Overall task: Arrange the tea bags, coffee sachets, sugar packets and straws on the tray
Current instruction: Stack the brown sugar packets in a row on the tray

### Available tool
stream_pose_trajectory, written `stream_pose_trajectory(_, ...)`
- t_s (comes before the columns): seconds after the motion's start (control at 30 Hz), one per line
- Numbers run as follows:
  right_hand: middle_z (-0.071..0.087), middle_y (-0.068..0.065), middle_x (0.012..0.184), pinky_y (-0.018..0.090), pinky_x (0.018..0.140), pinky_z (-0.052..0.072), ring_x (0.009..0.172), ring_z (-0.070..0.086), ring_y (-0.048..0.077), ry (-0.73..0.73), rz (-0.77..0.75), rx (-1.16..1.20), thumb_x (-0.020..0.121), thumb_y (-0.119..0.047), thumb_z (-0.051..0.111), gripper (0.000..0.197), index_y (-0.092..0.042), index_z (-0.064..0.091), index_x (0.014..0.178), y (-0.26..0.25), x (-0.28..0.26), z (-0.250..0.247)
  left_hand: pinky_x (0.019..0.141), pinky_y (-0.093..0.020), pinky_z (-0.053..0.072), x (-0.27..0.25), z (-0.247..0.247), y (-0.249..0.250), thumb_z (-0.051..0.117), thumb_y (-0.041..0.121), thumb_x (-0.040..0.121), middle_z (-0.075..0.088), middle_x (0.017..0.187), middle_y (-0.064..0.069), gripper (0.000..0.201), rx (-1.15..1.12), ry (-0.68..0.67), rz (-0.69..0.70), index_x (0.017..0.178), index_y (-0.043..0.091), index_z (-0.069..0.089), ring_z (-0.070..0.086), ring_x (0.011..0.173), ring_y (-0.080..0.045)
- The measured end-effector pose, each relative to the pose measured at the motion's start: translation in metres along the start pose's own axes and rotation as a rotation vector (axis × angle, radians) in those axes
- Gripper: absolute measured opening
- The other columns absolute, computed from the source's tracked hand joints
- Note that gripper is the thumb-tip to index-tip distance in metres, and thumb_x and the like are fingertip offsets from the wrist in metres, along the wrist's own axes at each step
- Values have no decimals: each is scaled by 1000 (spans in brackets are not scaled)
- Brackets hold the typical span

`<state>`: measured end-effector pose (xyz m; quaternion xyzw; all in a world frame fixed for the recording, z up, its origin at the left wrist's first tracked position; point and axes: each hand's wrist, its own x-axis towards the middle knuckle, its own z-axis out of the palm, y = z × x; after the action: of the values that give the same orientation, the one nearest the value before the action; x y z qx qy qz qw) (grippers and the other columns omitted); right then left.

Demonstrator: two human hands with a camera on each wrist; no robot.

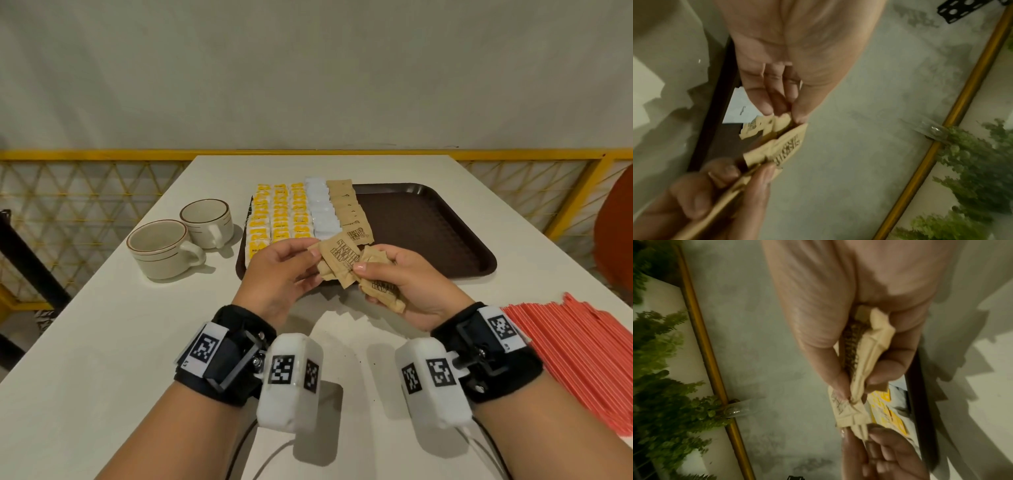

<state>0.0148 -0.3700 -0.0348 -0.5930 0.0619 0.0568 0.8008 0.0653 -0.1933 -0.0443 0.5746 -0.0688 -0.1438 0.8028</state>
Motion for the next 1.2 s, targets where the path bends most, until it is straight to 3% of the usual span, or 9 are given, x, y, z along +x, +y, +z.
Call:
stream_pose_trajectory(0.1,69,14,89,23,49,51,59,64,13,3,-14,66,82,1,63,25,1,59,106,1,-1,5,82,-32,52,-2,6,0,47,10,97,73,85,-8,19,-88,-63,-30,102,7,65,68,71,-12)
stream_pose_trajectory(0.17,68,14,87,24,49,51,59,63,14,-6,-25,94,75,-2,66,29,0,59,103,2,-2,9,95,-38,48,-5,12,-1,39,22,101,71,104,-11,30,-84,-124,-97,114,10,63,65,93,-19)
stream_pose_trajectory(0.27,68,13,89,25,52,52,64,64,16,-43,-20,87,70,-5,67,32,-2,59,101,6,-3,14,99,-38,44,-7,20,-3,31,36,101,60,128,-16,47,-195,-180,-240,130,8,54,56,114,-27)
stream_pose_trajectory(0.53,71,13,91,23,56,55,68,68,14,38,-98,23,77,-1,66,25,-3,60,101,-9,-5,-1,95,-48,47,-1,5,4,37,41,98,60,125,-24,53,-532,-159,-259,128,1,53,60,115,-34)
stream_pose_trajectory(0.63,71,12,88,23,55,54,67,68,15,-3,-109,-14,71,-4,69,29,-4,61,99,-16,-8,-7,91,-49,48,-1,5,4,37,48,96,62,121,-25,58,-491,-160,-315,126,1,53,62,109,-35)
stream_pose_trajectory(0.73,72,13,90,25,60,57,72,69,17,-64,-47,-292,72,1,74,25,-5,65,95,-11,-7,-3,88,-52,50,-5,9,3,40,47,95,60,123,-28,59,-367,-245,-441,127,0,53,59,113,-38)
stream_pose_trajectory(0.87,73,14,88,31,70,56,72,67,16,25,-51,-527,74,0,78,22,-4,69,94,0,-5,-2,84,-39,56,-7,10,-3,52,25,93,62,120,-25,40,-106,-269,-471,121,-4,57,64,103,-33)
stream_pose_trajectory(1.07,72,18,90,39,75,56,73,66,21,126,-70,-568,72,-1,79,22,-6,69,90,0,-2,-9,85,-41,56,-5,6,-6,46,16,97,62,121,-26,37,-131,-275,-458,127,-5,50,63,108,-37)
stream_pose_trajectory(1.2,69,10,83,33,68,53,71,64,17,131,-98,-523,72,0,79,23,-10,67,89,3,-1,-3,90,-40,53,-6,9,-8,51,17,94,61,122,-25,35,-62,-322,-446,124,0,56,62,110,-36)
